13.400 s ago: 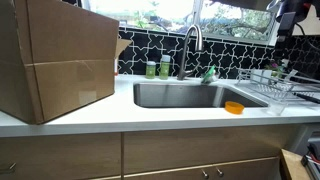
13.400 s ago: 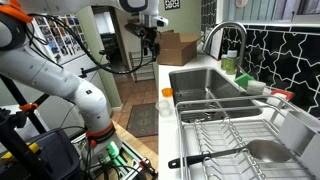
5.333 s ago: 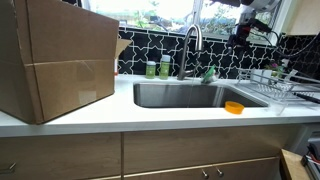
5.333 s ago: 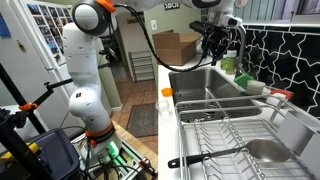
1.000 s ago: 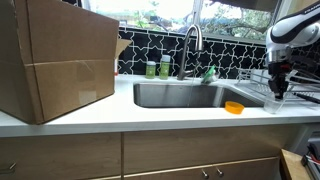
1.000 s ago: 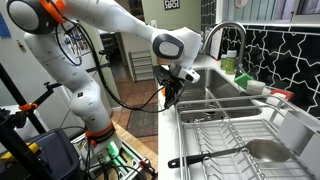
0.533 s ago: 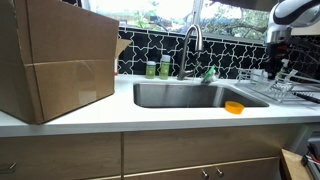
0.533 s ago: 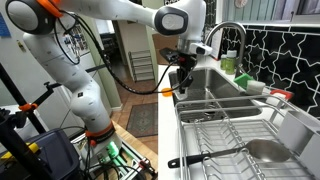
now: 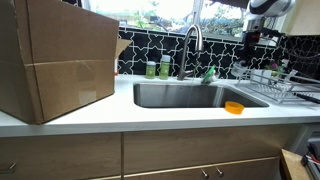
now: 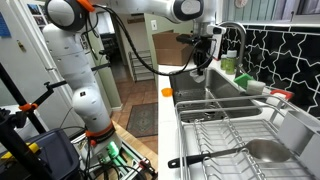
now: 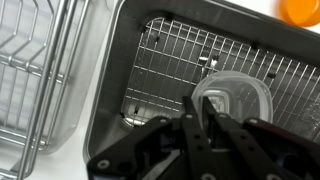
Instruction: Open the water tap and draw some water in the clear bowl then place the clear bowl on its previous position
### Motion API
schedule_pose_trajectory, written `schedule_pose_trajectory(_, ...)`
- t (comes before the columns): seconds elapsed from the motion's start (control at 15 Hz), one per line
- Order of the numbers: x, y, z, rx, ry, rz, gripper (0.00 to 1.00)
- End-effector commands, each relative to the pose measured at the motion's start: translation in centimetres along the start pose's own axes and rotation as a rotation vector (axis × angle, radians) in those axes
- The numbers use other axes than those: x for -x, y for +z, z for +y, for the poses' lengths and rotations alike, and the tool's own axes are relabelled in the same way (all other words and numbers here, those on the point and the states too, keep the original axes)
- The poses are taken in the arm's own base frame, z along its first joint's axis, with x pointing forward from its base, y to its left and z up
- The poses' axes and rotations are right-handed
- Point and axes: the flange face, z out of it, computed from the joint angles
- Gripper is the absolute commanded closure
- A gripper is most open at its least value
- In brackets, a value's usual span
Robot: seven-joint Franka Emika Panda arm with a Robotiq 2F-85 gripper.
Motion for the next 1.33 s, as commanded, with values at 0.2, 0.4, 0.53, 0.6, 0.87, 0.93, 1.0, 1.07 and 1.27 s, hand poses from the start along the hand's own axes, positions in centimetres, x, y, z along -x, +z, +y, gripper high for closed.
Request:
schedule_pose_trajectory(0.2,-2.4,0.6,-0.6,0.006,-0.022,-0.007,0.89)
schedule_pose_trajectory(0.4,-3.2,1.0,-0.9,-0.01,-0.018,0.004,0.97)
schedule_pose_trajectory(0.53,-4.5,1.5,-1.5,-0.063,-0.006,0.031,0.97)
schedule_pose_trajectory(0.6,-4.9,1.8,-1.8,-0.078,0.001,0.05,0.97)
schedule_pose_trajectory(0.87,-7.5,2.9,-3.7,-0.145,0.008,0.11,0.97)
schedule_pose_trajectory(0.93,-8.1,3.2,-4.3,-0.168,-0.001,0.122,0.97)
schedule_pose_trajectory(1.0,-8.5,3.4,-4.8,-0.188,-0.01,0.116,0.97)
schedule_pose_trajectory(1.07,-9.0,3.6,-5.4,-0.201,-0.011,0.11,0.97)
schedule_pose_trajectory(1.27,-10.2,4.0,-6.7,-0.203,-0.019,0.12,0.97)
